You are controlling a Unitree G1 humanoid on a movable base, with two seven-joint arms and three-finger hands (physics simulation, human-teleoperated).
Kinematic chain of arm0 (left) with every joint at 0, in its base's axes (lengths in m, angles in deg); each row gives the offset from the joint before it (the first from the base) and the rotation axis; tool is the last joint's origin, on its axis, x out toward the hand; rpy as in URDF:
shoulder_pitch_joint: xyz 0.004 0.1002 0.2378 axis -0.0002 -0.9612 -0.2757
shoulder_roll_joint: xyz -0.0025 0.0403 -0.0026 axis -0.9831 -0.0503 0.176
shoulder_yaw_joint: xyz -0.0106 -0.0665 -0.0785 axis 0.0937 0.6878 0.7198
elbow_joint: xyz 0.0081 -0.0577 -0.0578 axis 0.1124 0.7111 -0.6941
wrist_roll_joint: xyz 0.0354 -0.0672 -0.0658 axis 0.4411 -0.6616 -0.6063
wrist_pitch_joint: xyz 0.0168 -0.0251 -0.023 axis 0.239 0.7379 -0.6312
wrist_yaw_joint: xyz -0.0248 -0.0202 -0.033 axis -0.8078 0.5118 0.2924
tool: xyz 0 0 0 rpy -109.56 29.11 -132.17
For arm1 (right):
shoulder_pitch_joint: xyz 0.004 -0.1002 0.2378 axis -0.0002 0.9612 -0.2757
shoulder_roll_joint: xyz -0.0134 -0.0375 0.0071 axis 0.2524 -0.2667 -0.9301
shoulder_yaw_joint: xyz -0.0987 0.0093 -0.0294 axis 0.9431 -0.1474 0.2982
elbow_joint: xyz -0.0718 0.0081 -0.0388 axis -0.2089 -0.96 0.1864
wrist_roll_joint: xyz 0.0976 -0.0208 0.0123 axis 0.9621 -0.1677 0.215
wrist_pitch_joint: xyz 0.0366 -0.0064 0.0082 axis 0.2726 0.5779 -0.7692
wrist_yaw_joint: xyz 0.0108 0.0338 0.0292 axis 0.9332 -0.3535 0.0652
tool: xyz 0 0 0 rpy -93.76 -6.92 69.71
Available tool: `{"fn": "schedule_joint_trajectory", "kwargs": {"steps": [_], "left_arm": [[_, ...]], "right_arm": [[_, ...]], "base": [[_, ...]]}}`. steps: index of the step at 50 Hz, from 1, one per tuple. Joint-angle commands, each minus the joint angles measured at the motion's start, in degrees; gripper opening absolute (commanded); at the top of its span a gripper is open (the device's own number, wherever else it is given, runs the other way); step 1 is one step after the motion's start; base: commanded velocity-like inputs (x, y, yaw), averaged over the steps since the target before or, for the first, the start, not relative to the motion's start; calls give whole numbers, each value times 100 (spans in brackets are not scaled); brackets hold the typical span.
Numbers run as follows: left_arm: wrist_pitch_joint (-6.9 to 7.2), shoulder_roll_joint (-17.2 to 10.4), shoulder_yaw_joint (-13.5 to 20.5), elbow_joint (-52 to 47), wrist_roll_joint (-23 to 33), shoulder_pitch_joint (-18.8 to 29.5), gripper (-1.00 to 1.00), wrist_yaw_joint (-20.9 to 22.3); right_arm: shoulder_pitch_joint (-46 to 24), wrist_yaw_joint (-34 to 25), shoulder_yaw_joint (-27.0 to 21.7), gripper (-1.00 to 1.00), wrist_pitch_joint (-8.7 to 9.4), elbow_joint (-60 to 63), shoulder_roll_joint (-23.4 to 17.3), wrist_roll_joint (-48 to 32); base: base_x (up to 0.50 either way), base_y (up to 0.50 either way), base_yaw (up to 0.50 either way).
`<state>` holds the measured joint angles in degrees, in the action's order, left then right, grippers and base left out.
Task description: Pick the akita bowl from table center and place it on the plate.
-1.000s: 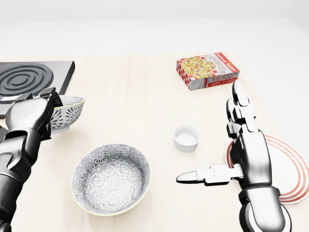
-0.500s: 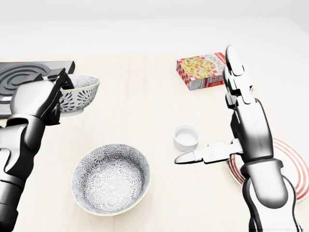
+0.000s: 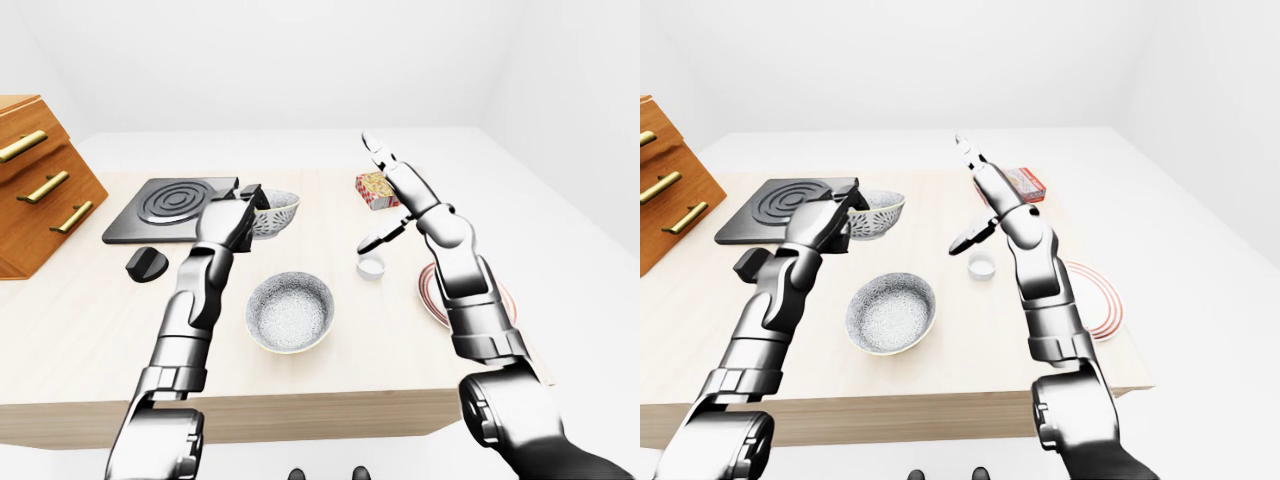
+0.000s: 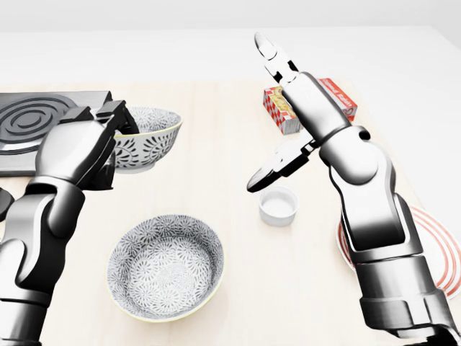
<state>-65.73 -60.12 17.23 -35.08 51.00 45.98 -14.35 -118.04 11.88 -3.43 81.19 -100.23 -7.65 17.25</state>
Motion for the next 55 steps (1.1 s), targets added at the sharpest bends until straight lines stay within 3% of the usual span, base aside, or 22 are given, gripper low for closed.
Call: {"fn": "schedule_joint_trajectory", "kwargs": {"steps": [1, 5, 12, 19, 55], "left_arm": [[0, 195, 45, -811, 420, -274, -100, 195], [0, 229, 33, -867, 407, -278, -100, 231], [0, 339, -2, -1164, 357, -397, -100, 372], [0, 449, -34, -1555, 336, -546, -100, 577], [0, 980, -344, -2619, 355, -1041, -100, 1249]], "right_arm": [[-1245, -49, 92, 100, 0, -2315, -21, -466], [-1407, -21, 111, 100, 0, -2681, 36, -504], [-1475, 41, 187, 100, -247, -3065, 114, -677], [-1400, 22, 209, 100, -331, -3153, 184, -791], [-1326, -59, 279, 100, -417, -3134, 380, -930]], "base": [[0, 0, 0], [0, 0, 0], [0, 0, 0], [0, 0, 0], [0, 0, 0]]}}
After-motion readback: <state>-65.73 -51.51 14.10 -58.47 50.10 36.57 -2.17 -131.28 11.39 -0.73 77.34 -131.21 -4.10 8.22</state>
